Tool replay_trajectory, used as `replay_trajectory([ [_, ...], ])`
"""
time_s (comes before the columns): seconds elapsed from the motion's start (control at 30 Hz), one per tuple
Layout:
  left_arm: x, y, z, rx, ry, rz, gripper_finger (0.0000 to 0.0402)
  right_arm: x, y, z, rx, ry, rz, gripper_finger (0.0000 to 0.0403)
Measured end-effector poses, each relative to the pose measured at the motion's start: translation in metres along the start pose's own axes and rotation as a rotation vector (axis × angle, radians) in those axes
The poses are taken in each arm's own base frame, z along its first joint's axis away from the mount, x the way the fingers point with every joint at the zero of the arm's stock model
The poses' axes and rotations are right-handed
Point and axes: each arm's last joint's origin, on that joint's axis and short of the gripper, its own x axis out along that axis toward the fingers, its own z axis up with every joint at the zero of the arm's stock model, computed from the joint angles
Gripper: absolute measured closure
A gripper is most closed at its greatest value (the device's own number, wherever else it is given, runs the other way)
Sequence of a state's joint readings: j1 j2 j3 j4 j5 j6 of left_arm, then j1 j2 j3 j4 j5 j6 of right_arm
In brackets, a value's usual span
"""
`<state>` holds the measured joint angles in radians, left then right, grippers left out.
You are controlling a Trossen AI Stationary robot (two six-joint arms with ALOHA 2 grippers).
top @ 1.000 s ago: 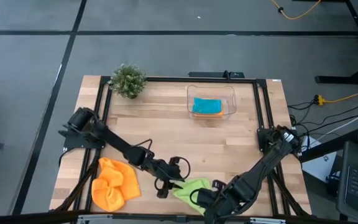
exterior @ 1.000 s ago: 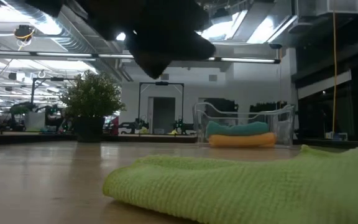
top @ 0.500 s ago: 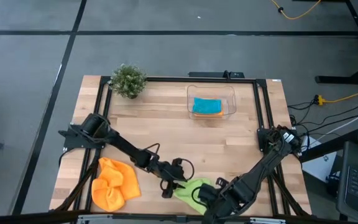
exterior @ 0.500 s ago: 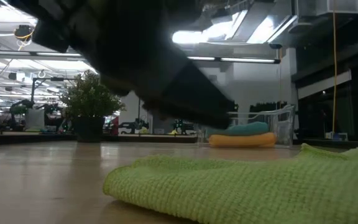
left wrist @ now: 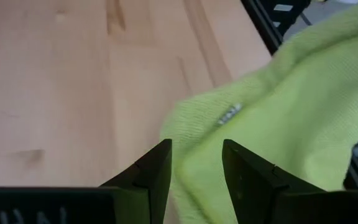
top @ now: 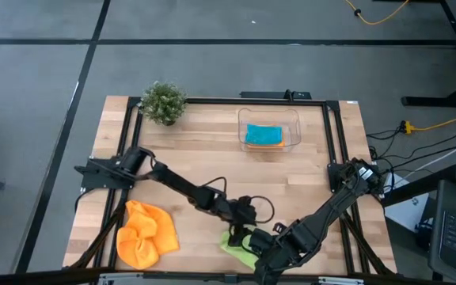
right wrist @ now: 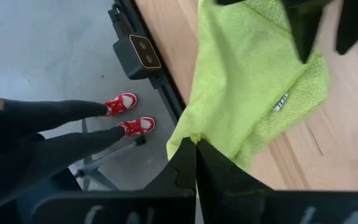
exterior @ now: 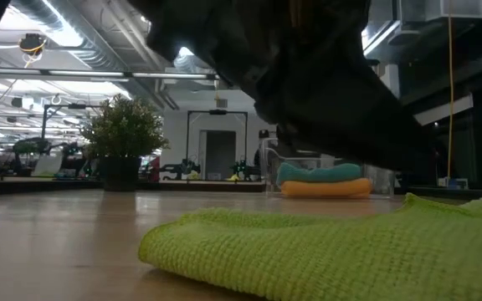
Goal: Fold microfiber towels
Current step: Fold the green microfiber cloth
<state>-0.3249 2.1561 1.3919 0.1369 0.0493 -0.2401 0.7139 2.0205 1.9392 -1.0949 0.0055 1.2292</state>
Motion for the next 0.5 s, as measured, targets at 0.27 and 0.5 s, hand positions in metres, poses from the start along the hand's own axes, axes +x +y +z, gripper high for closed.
replay_trajectory([
  [0.27, 0.01, 0.013, -0.014, -0.018, 0.066, -0.038, 0.0266, 0.0, 0.0, 0.0, -0.004, -0.001, 0.001, 0.0402],
  [0.5, 0.014, 0.002, -0.016, -0.013, 0.047, -0.062, 0.0266, 0.0, -0.001, 0.0, -0.009, -0.003, -0.007, 0.0402],
])
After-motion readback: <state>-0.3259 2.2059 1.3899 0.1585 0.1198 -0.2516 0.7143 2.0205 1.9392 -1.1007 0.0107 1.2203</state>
